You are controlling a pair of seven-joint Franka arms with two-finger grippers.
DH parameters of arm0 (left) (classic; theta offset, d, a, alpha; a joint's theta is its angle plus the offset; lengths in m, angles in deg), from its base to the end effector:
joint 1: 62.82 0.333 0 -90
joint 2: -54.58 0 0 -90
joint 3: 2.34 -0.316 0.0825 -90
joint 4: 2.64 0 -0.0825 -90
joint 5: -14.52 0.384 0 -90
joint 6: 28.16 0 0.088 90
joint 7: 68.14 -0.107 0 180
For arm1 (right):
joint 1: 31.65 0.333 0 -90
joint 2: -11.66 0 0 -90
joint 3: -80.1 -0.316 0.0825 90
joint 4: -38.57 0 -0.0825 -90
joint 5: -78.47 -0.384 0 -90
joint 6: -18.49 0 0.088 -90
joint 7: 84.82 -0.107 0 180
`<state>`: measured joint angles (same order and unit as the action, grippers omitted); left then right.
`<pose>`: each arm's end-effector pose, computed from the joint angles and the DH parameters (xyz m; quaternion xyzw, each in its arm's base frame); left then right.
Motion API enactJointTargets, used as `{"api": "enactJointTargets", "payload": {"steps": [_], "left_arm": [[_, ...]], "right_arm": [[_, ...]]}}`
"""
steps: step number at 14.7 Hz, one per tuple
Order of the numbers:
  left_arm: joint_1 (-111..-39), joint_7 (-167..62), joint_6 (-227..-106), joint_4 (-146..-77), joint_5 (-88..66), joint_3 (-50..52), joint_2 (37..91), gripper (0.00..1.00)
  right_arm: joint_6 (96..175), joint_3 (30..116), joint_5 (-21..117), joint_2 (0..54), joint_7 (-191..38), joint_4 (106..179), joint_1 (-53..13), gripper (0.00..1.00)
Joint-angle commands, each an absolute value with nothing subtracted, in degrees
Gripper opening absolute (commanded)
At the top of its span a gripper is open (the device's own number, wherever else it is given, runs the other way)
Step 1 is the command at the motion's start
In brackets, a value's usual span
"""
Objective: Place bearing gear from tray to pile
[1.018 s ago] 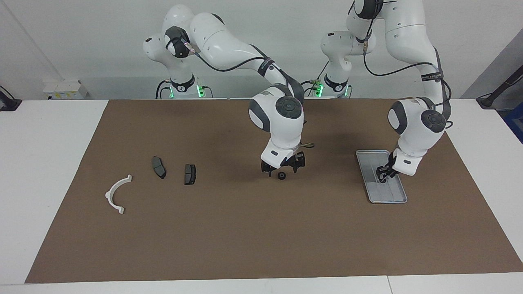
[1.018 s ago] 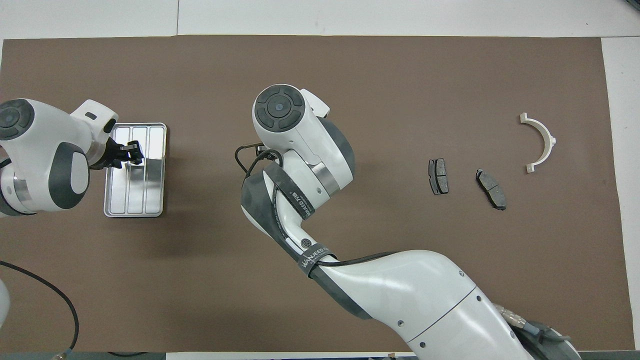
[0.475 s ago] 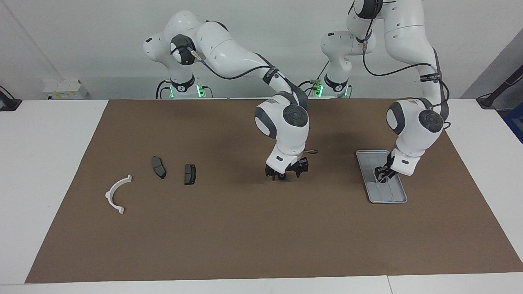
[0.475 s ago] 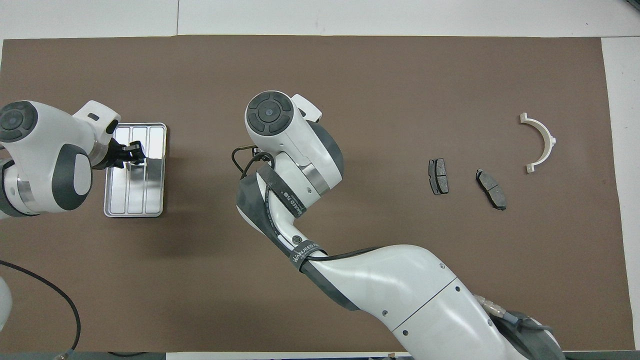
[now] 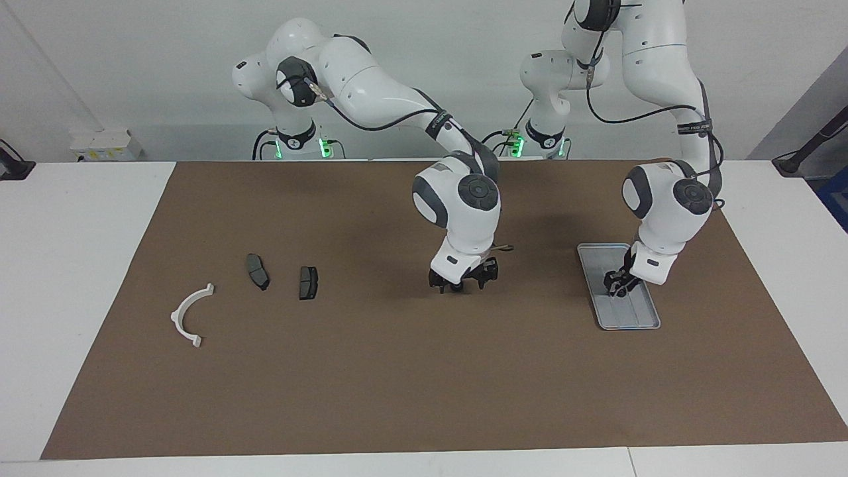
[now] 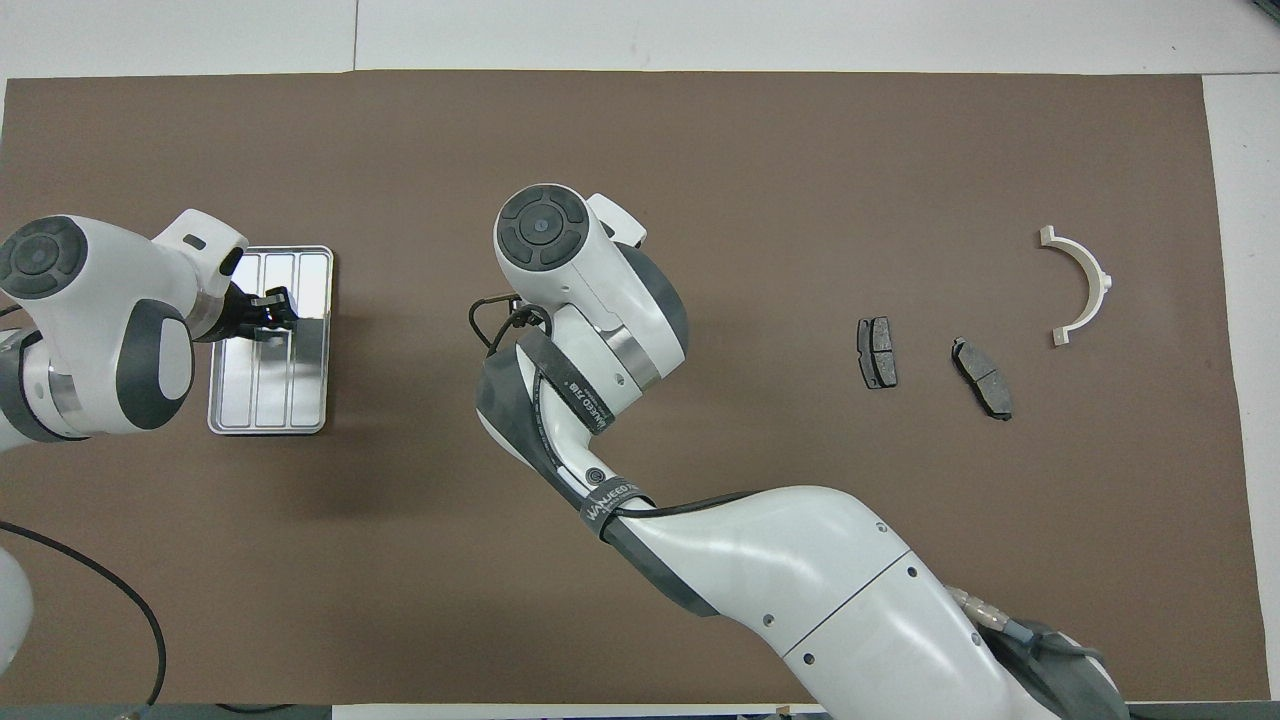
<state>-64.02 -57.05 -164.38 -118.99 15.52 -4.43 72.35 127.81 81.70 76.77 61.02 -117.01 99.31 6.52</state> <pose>0.5999 0.0089 0.2971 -0.9950 -0.0972 -0.0194 0.0100 0.6121 0.4656 0.3137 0.9992 0.0380 -0.0074 0.0010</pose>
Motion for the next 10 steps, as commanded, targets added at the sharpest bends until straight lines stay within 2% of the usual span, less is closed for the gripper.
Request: {"api": "enactJointTargets", "payload": {"steps": [1,3,10], "left_arm": [[-64.05,-56.8,-165.62,-121.12,15.75,-4.45,71.19,0.43],[-64.05,-56.89,-165.71,-121.12,15.67,-4.45,71.19,0.33],[-64.05,-56.89,-165.53,-121.12,15.75,-4.45,71.19,0.23]], "right_arm": [[128.09,79.84,74.95,58.6,-117.43,103.68,4.82,1.0],[128.53,79.84,74.86,57.45,-116.73,106.23,4.91,0.99],[133.54,79.31,73.9,55.69,-116.73,111.08,5.61,0.99]]}}
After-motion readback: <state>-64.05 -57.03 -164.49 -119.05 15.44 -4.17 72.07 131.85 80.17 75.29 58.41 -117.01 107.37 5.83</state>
